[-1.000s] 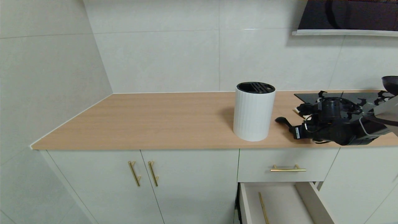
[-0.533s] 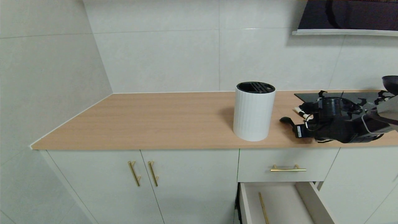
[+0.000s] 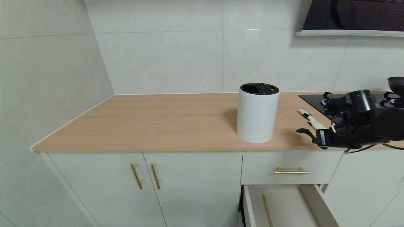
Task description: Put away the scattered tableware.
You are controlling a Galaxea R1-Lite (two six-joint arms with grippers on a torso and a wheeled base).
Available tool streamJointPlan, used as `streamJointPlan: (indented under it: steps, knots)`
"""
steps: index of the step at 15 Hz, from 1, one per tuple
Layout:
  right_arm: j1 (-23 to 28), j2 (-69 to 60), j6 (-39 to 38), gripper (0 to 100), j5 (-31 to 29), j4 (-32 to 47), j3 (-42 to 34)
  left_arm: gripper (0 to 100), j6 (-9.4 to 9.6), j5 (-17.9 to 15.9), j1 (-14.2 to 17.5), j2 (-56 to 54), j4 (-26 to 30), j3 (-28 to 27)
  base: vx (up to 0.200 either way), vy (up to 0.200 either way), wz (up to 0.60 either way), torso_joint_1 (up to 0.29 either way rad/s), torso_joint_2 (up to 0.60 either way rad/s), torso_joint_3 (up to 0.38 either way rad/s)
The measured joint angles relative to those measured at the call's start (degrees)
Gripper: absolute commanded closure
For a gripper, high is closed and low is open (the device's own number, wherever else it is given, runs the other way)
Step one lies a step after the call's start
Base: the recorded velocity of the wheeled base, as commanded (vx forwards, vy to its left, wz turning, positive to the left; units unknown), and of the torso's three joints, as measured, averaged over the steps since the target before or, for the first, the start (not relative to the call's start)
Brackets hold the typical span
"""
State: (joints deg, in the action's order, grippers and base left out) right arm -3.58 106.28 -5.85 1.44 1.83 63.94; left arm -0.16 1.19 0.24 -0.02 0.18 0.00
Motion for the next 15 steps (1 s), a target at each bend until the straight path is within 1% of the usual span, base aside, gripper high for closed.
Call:
streamJointPlan:
  steps: [3,5,9,15]
  knots:
    - [-0.9,-8.3,-1.7,100,0.2,1.6,-8.3,0,0.00,0.0,0.0,0.0,0.0,0.0,0.000,0.000,0.00,0.000,0.00,0.000]
    - [-1.2,-11.0,-1.7,100,0.3,1.5,-11.1,0,0.00,0.0,0.0,0.0,0.0,0.0,0.000,0.000,0.00,0.000,0.00,0.000]
    - [-1.9,-12.7,-1.3,100,0.3,1.5,-13.8,0,0.00,0.0,0.0,0.0,0.0,0.0,0.000,0.000,0.00,0.000,0.00,0.000]
    - [-2.8,-13.2,-1.2,100,0.2,1.5,-15.0,0,0.00,0.0,0.0,0.0,0.0,0.0,0.000,0.000,0.00,0.000,0.00,0.000]
